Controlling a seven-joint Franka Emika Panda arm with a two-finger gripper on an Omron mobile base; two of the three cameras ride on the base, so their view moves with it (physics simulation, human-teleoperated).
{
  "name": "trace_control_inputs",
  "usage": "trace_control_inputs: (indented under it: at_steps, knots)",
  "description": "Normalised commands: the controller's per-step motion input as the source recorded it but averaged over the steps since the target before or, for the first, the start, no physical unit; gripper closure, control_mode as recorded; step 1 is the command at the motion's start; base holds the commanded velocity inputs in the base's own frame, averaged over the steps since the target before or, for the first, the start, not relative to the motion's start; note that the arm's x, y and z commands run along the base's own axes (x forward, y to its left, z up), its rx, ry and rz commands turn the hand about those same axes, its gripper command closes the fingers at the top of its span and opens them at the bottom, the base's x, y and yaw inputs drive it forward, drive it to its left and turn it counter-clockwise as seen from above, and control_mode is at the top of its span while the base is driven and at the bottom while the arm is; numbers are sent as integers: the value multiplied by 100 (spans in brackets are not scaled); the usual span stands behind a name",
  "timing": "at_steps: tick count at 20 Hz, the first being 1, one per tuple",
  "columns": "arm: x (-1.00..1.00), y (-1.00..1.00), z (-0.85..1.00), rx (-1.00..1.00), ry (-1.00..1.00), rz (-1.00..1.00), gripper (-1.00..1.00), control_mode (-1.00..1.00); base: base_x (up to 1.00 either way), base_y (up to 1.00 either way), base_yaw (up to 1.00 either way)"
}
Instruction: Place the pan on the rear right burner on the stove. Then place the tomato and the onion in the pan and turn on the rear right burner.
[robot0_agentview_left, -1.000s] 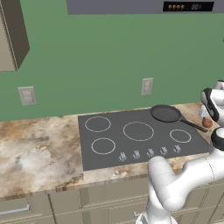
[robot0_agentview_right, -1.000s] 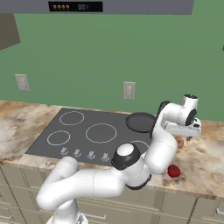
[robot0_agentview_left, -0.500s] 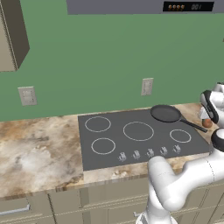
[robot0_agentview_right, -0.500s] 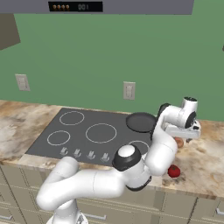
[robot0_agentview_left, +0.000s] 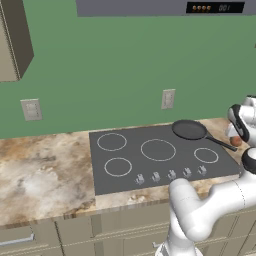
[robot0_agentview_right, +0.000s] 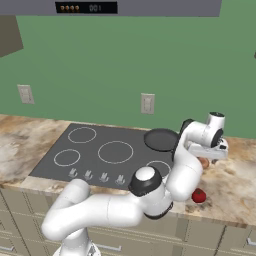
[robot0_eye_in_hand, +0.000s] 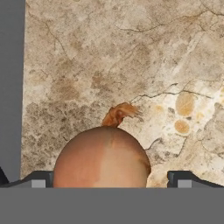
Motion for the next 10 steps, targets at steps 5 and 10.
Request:
trace_control_inputs:
  at_steps: [5,10]
  knots:
    - [-3,0,-24,0,0,0,-100,-100,0,0,0]
    - [0,0,-3,0,0,0,-100,-100,0,0,0]
